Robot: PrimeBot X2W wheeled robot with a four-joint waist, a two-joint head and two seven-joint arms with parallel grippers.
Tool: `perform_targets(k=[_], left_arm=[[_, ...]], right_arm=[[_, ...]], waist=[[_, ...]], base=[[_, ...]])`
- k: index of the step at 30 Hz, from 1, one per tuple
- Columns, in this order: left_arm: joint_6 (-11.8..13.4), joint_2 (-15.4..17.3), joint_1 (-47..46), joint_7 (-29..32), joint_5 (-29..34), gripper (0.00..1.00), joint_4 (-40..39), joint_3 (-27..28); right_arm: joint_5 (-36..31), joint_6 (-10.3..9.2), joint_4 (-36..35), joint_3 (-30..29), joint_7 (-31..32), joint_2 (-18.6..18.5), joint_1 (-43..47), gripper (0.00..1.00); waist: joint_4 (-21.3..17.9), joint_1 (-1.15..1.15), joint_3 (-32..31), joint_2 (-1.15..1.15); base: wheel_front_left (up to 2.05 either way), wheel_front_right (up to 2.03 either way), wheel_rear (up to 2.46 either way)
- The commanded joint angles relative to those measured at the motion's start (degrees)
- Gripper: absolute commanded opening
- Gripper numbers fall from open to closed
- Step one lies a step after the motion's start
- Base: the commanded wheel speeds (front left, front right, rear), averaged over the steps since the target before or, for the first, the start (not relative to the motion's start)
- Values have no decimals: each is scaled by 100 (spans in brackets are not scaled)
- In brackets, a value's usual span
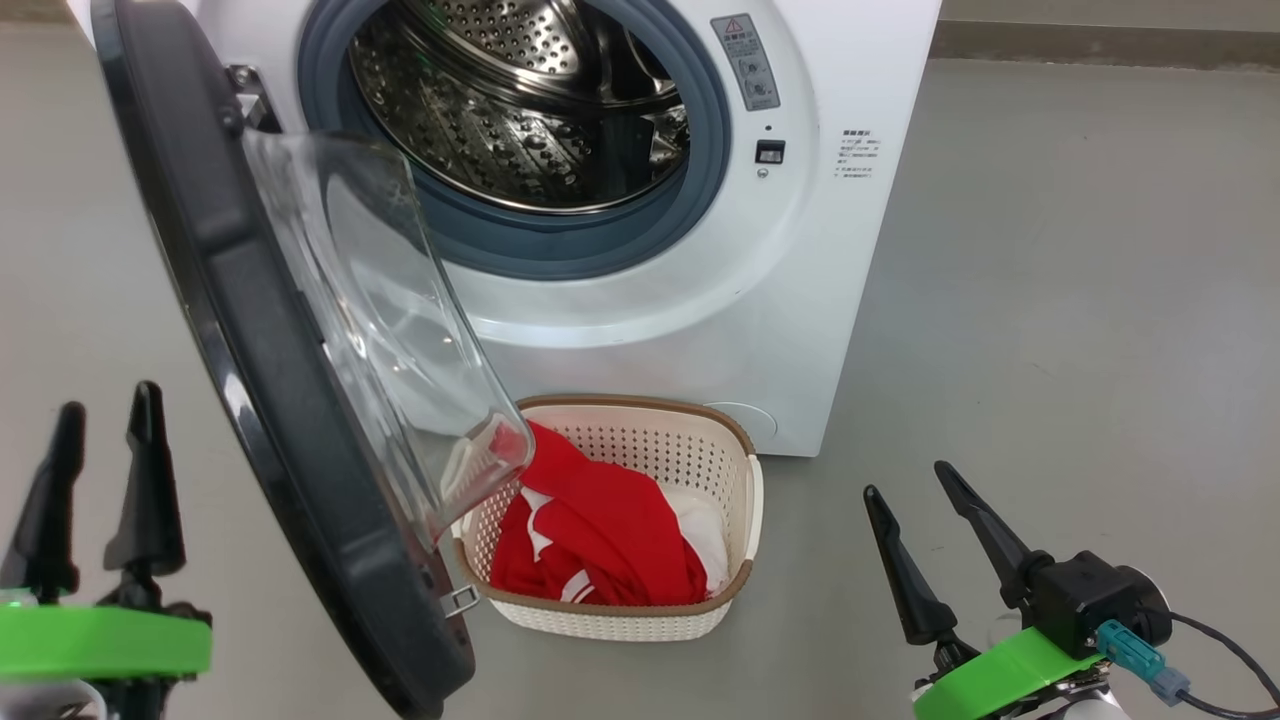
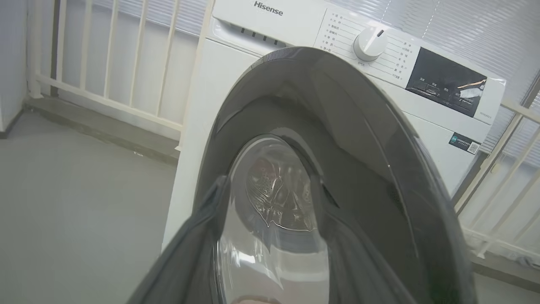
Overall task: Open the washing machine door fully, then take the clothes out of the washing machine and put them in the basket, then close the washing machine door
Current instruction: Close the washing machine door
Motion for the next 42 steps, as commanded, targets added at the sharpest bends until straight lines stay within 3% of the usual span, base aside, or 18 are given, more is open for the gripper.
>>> perform_targets(k=[1, 8, 15, 28, 42], left_arm=[[59, 229, -9, -159, 232, 100, -89, 148], [179, 281, 255, -843, 1019, 100, 283, -27], [290, 209, 492, -1094, 1520, 100, 491, -181], [414, -11, 897, -1188, 2267, 100, 618, -297], [351, -337, 983, -1190, 2696, 100, 677, -235]], right_arm=[[48, 36, -124, 132, -36, 5, -236, 100], [67, 36, -113, 131, -36, 5, -208, 100], [63, 36, -84, 147, -36, 5, -161, 100], [57, 36, -96, 175, -36, 5, -100, 100], [83, 36, -114, 156, -36, 5, -161, 100]], waist=[[-11, 0, -3, 0], [-52, 0, -9, 0], [-63, 0, -82, 0], [-5, 0, -170, 0], [10, 0, -44, 0]], base=[[0, 0, 0], [0, 0, 0], [0, 0, 0], [0, 0, 0], [0, 0, 0]])
